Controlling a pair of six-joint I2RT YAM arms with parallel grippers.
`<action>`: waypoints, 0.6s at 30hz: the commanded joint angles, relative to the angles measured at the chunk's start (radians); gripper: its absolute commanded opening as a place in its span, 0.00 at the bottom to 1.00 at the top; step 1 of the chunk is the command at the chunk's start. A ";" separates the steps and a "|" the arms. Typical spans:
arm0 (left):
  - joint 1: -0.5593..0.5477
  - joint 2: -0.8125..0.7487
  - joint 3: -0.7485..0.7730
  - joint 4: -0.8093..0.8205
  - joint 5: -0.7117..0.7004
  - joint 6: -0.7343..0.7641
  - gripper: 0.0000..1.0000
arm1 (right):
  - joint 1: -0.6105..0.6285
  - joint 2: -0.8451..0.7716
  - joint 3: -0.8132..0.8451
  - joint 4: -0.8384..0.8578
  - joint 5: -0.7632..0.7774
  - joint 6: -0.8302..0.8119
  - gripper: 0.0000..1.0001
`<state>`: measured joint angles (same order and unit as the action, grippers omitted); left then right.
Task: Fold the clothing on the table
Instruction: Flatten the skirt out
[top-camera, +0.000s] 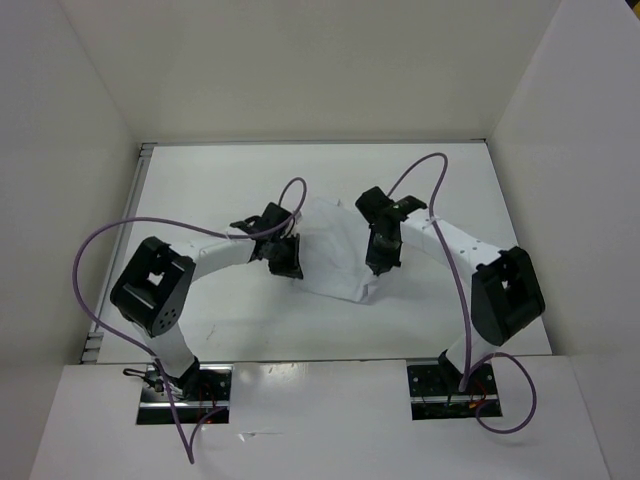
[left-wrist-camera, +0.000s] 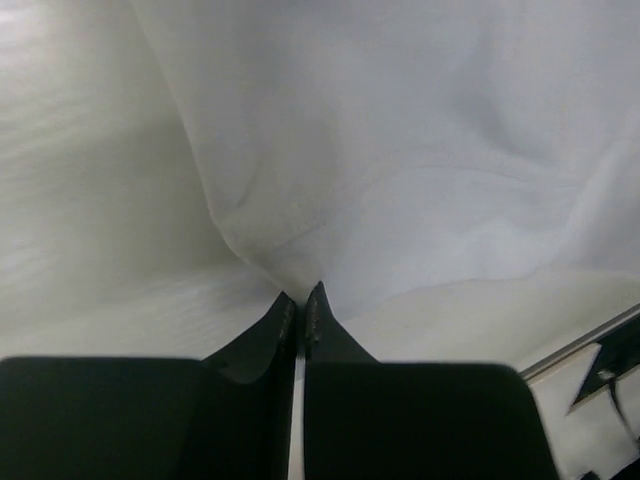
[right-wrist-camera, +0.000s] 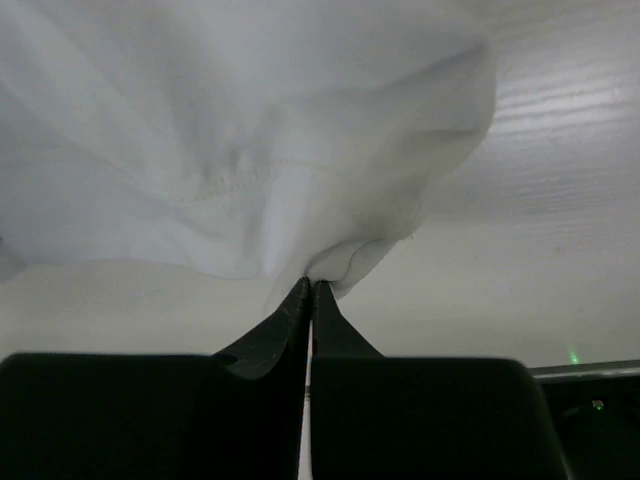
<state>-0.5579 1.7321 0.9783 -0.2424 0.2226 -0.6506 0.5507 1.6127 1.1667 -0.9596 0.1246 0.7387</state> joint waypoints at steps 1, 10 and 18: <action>0.058 -0.127 0.176 -0.125 -0.052 0.086 0.00 | -0.041 -0.097 0.125 0.005 0.043 -0.016 0.00; 0.282 -0.141 0.507 -0.224 -0.037 0.230 0.00 | -0.282 -0.050 0.474 0.065 0.073 -0.189 0.00; 0.394 -0.004 0.690 -0.181 0.132 0.239 0.00 | -0.342 0.028 0.685 0.162 0.000 -0.291 0.00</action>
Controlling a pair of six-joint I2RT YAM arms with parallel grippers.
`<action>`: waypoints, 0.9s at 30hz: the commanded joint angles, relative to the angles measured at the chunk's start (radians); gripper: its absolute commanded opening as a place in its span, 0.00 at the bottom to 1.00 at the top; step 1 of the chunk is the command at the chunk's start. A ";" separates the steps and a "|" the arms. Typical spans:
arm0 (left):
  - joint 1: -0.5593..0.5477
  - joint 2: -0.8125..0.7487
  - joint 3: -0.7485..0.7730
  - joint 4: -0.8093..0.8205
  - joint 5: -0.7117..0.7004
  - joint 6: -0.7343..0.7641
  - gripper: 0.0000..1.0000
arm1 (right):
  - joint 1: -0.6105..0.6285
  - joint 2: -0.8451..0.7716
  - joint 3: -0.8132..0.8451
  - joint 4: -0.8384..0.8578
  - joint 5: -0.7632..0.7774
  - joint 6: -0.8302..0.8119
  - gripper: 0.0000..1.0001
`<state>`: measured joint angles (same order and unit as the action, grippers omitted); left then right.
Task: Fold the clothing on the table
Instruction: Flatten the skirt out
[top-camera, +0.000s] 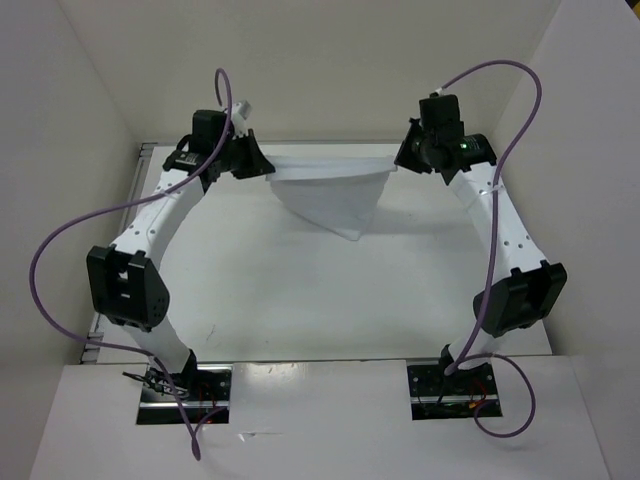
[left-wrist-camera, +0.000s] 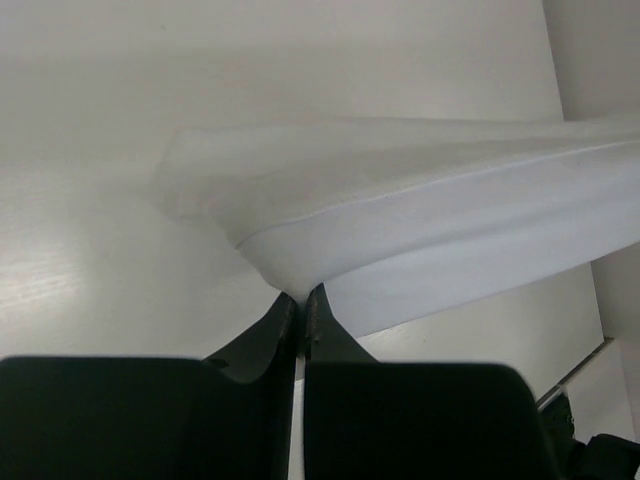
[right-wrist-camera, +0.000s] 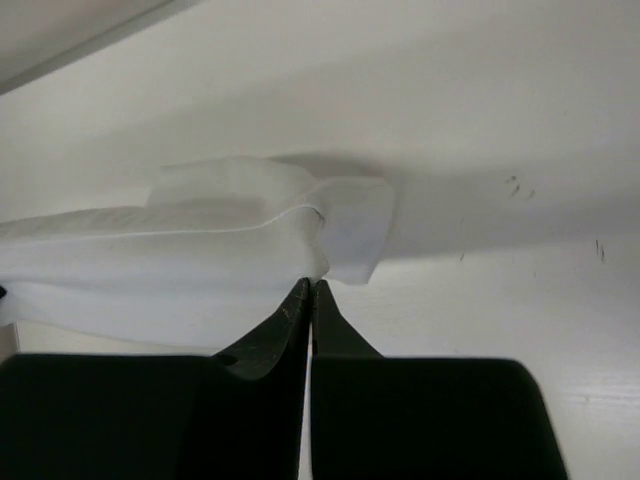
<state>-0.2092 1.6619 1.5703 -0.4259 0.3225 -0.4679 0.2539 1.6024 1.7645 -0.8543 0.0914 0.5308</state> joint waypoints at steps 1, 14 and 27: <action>0.045 0.085 0.131 0.003 0.045 0.057 0.00 | -0.045 0.039 0.102 0.070 0.022 -0.100 0.00; 0.076 -0.180 0.166 0.004 0.391 0.068 0.00 | -0.033 -0.194 0.204 0.077 -0.110 -0.189 0.00; 0.085 -0.565 -0.122 -0.036 0.339 -0.011 0.00 | -0.007 -0.533 -0.019 -0.029 -0.206 -0.166 0.00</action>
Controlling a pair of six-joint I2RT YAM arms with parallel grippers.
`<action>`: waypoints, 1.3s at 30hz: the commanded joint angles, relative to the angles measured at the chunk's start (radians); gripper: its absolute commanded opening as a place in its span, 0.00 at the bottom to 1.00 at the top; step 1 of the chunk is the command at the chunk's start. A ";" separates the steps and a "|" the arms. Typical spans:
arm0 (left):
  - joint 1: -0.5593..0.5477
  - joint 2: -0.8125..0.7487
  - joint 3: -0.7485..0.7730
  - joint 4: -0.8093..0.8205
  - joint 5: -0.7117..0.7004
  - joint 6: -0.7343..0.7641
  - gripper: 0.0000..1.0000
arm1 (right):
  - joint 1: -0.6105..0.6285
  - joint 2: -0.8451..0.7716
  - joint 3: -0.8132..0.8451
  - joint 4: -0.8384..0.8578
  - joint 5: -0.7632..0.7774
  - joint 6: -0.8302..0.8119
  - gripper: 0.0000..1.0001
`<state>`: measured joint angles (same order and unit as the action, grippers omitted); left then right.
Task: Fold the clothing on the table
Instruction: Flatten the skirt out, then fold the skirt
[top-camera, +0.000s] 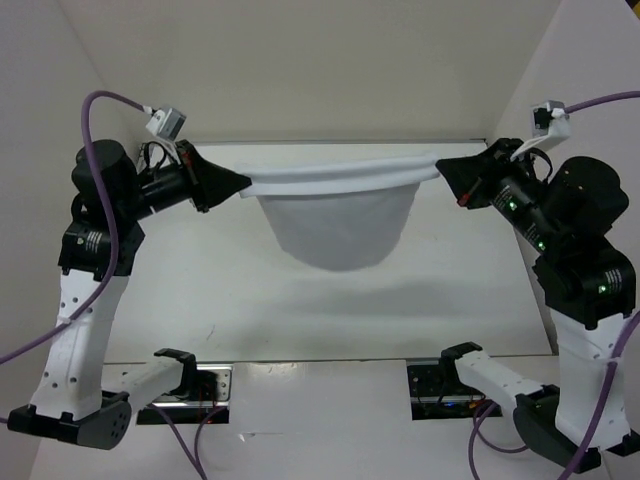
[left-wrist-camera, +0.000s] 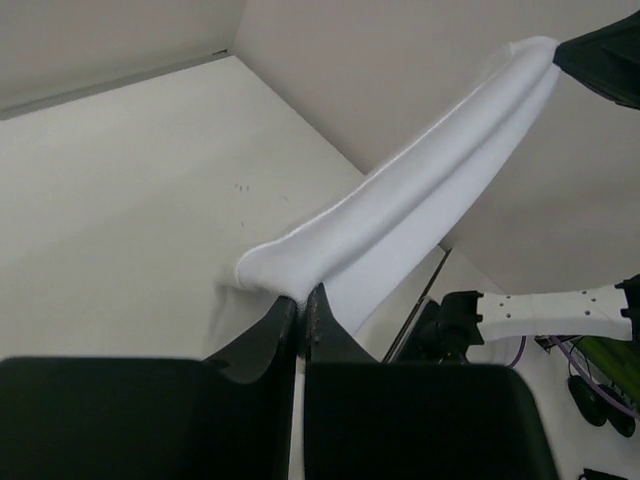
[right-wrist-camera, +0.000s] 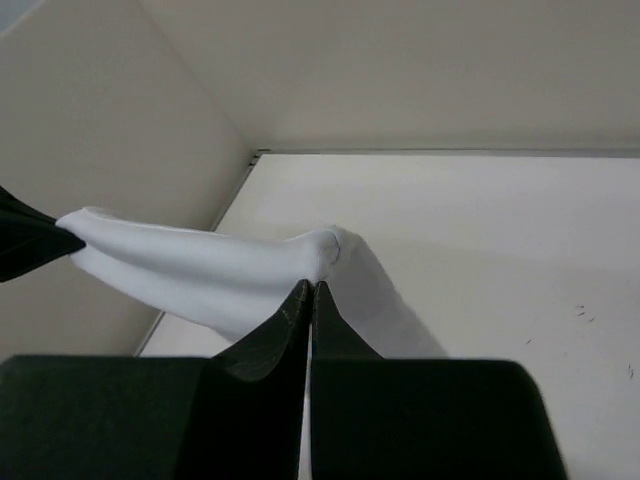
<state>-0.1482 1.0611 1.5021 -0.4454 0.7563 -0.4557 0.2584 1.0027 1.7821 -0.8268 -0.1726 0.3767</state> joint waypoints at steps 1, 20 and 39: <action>0.024 0.071 -0.065 -0.007 -0.113 -0.034 0.00 | -0.011 0.082 -0.055 -0.045 0.058 -0.012 0.00; 0.042 1.042 0.247 0.071 -0.140 -0.063 0.04 | -0.125 0.878 -0.049 0.232 -0.123 0.002 0.00; 0.006 0.671 -0.284 0.142 -0.104 -0.074 0.08 | -0.085 0.622 -0.496 0.002 -0.024 0.036 0.00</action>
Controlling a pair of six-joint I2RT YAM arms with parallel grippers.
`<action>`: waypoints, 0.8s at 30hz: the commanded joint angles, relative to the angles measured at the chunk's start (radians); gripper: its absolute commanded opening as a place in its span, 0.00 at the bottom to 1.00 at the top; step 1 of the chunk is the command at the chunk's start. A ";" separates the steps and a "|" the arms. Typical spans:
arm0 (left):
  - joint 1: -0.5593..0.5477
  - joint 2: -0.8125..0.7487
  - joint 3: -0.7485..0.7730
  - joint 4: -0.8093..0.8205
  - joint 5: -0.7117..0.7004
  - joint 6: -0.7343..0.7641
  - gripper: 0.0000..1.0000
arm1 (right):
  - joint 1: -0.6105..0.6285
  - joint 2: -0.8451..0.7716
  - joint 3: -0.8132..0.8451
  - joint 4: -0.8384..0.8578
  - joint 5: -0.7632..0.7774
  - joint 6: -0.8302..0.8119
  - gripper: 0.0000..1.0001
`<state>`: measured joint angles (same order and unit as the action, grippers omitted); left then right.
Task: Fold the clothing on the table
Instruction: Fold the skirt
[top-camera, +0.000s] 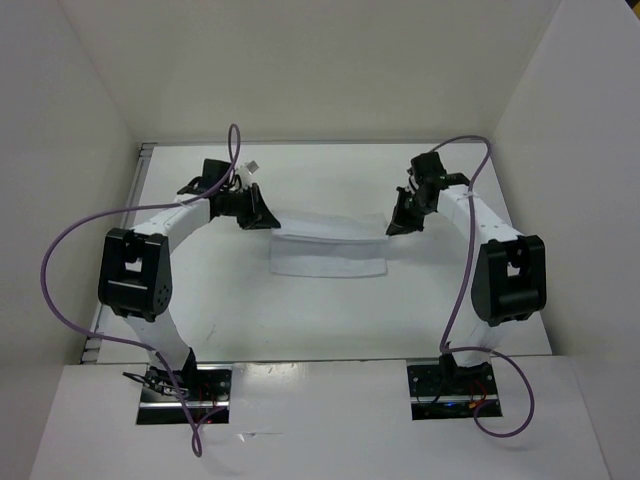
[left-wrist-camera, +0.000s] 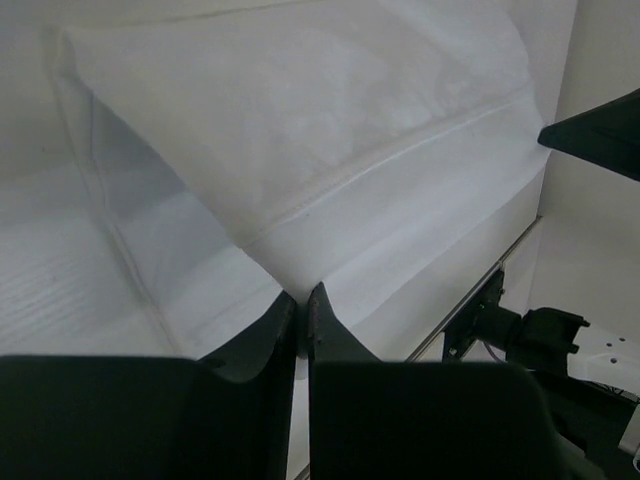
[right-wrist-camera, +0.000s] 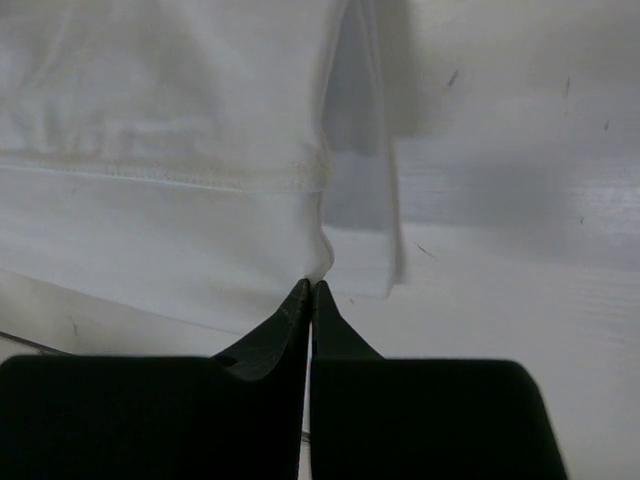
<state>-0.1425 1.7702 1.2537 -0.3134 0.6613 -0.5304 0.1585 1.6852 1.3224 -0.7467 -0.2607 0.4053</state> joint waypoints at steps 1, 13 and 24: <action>0.000 -0.052 -0.049 0.001 -0.009 0.001 0.08 | 0.015 -0.071 -0.048 -0.097 0.077 0.018 0.00; -0.019 -0.107 -0.140 -0.131 -0.085 0.066 0.08 | 0.044 -0.062 -0.130 -0.207 0.167 0.009 0.00; -0.091 -0.087 -0.201 -0.199 -0.121 0.093 0.06 | 0.190 -0.028 -0.158 -0.249 0.219 0.066 0.00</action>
<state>-0.2207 1.6974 1.0607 -0.4732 0.5785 -0.4732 0.3206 1.6608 1.1702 -0.9310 -0.1165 0.4534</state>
